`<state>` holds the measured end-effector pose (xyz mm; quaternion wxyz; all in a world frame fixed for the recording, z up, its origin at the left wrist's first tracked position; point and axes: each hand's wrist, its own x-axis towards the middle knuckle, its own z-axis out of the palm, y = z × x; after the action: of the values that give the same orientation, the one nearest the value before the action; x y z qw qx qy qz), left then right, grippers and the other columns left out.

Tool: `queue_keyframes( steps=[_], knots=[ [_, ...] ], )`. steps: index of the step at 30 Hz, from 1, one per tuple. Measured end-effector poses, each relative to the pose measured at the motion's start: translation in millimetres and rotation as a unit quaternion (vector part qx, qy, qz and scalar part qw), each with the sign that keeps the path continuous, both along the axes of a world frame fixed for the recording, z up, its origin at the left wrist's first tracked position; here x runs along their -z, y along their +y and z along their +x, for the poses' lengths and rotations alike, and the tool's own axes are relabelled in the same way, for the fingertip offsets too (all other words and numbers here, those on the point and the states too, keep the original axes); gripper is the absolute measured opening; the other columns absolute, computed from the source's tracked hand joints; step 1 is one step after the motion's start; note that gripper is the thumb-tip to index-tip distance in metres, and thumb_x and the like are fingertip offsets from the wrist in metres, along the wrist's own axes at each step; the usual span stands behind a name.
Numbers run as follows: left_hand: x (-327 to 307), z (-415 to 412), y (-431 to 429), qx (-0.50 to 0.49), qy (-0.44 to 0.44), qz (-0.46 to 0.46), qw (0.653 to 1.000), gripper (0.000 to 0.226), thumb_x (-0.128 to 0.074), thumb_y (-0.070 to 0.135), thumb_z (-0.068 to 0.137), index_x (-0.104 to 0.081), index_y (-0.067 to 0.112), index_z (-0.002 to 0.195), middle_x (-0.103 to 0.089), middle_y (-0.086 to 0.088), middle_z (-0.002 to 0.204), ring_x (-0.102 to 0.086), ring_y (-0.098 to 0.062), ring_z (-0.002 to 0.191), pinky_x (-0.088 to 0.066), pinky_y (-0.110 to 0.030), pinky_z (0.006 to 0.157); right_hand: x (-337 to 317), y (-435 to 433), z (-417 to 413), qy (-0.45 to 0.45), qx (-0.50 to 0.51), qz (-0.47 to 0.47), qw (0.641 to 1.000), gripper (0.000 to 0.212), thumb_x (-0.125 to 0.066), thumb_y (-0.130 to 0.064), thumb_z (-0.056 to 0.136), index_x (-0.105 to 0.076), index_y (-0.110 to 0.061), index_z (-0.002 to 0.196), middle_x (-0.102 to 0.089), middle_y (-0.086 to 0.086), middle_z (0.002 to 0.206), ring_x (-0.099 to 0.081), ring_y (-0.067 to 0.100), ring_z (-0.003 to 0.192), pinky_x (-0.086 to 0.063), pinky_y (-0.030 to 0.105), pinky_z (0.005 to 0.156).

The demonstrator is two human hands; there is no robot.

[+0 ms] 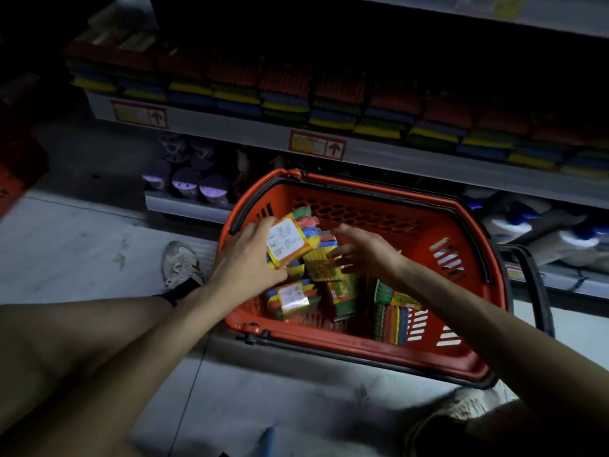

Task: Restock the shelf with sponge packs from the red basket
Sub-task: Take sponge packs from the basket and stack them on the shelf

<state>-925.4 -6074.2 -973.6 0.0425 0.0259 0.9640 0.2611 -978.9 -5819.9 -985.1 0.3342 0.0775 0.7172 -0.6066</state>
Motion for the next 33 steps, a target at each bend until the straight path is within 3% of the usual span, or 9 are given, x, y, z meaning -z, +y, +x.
queue_keyframes(
  steps=[2, 6, 11, 13, 16, 21, 23, 28, 33],
  knots=[
    [1.2, -1.7, 0.4, -0.012, 0.007, 0.006, 1.000, 0.092, -0.082, 0.042, 0.072, -0.035, 0.027, 0.148, -0.055, -0.002, 0.138, -0.056, -0.028, 0.123, -0.050, -0.042, 0.090, 16.8, 10.8, 1.3, 0.107, -0.070, 0.160, 0.979, 0.035, -0.064, -0.034, 0.099, -0.067, -0.014, 0.128, -0.077, 0.011, 0.102, -0.073, 0.027, 0.090, -0.056, 0.036, 0.082],
    [4.8, -2.3, 1.5, 0.016, 0.021, -0.038, 0.999, 0.089, -0.080, 0.048, 0.076, -0.033, 0.025, 0.148, -0.058, -0.003, 0.136, -0.060, -0.028, 0.119, -0.050, -0.042, 0.087, 32.9, 45.0, 10.0, 0.264, -0.281, 0.422, 0.820, 0.024, -0.067, -0.031, 0.092, -0.073, -0.022, 0.113, -0.076, 0.006, 0.105, -0.072, 0.029, 0.096, -0.055, 0.036, 0.077],
    [9.7, 1.1, 8.7, 0.069, 0.022, -0.111, 0.991, 0.085, -0.077, 0.058, 0.077, -0.039, 0.023, 0.144, -0.063, -0.005, 0.129, -0.061, -0.030, 0.116, -0.047, -0.041, 0.090, 30.1, 87.8, 39.3, 0.333, -0.465, 0.457, 0.681, 0.022, -0.060, -0.020, 0.094, -0.071, -0.023, 0.113, -0.072, 0.005, 0.107, -0.071, 0.028, 0.095, -0.055, 0.037, 0.070],
    [12.0, 1.1, 12.6, 0.083, 0.011, -0.128, 0.988, 0.081, -0.077, 0.059, 0.075, -0.042, 0.025, 0.139, -0.063, -0.002, 0.128, -0.059, -0.028, 0.115, -0.046, -0.040, 0.090, 44.5, 100.1, 52.0, 0.411, -0.542, 0.437, 0.589, 0.037, -0.066, -0.009, 0.085, -0.068, -0.021, 0.120, -0.067, 0.009, 0.115, -0.069, 0.028, 0.092, -0.056, 0.036, 0.058],
    [11.7, -1.7, 16.7, 0.075, 0.005, -0.141, 0.987, 0.081, -0.078, 0.058, 0.074, -0.044, 0.024, 0.140, -0.062, -0.002, 0.129, -0.059, -0.029, 0.115, -0.046, -0.041, 0.091, 65.3, 102.8, 53.1, 0.470, -0.604, 0.437, 0.473, 0.051, -0.063, -0.013, 0.091, -0.055, -0.026, 0.140, -0.054, 0.012, 0.134, -0.059, 0.029, 0.112, -0.057, 0.038, 0.066],
    [5.2, -4.4, 17.4, 0.064, -0.018, -0.146, 0.987, 0.081, -0.081, 0.053, 0.074, -0.045, 0.024, 0.140, -0.056, -0.002, 0.131, -0.060, -0.028, 0.117, -0.049, -0.040, 0.090, 81.3, 81.4, 42.4, 0.458, -0.669, 0.452, 0.373, 0.020, -0.076, -0.034, 0.086, -0.074, -0.036, 0.105, -0.063, -0.004, 0.116, -0.059, 0.018, 0.104, -0.050, 0.028, 0.071],
    [6.8, -1.2, 17.4, 0.094, -0.035, -0.166, 0.981, 0.081, -0.081, 0.053, 0.074, -0.044, 0.026, 0.141, -0.050, 0.000, 0.132, -0.061, -0.028, 0.114, -0.049, -0.039, 0.087, 77.2, 76.5, 39.1, 0.419, -0.662, 0.466, 0.412, 0.025, -0.068, -0.035, 0.090, -0.072, -0.028, 0.114, -0.058, 0.001, 0.126, -0.054, 0.023, 0.113, -0.050, 0.034, 0.080],
    [15.8, 1.1, 15.8, 0.172, -0.106, -0.215, 0.956, 0.090, -0.078, 0.052, 0.078, -0.031, 0.035, 0.152, -0.043, 0.007, 0.140, -0.053, -0.022, 0.129, -0.042, -0.040, 0.099, 43.2, 83.9, 30.9, 0.332, -0.457, 0.458, 0.686, 0.079, -0.062, -0.073, 0.070, -0.061, -0.017, 0.127, -0.054, 0.004, 0.118, -0.056, 0.025, 0.107, -0.052, 0.034, 0.086],
    [19.7, -4.7, 20.0, 0.188, -0.114, -0.227, 0.949, 0.089, -0.079, 0.053, 0.077, -0.031, 0.038, 0.151, -0.046, 0.008, 0.140, -0.051, -0.021, 0.133, -0.041, -0.040, 0.103, 5.1, 88.2, 19.1, 0.216, -0.253, 0.366, 0.869, 0.071, -0.080, -0.051, 0.071, -0.056, -0.009, 0.122, -0.059, 0.008, 0.117, -0.060, 0.026, 0.106, -0.053, 0.042, 0.092]
  ],
)
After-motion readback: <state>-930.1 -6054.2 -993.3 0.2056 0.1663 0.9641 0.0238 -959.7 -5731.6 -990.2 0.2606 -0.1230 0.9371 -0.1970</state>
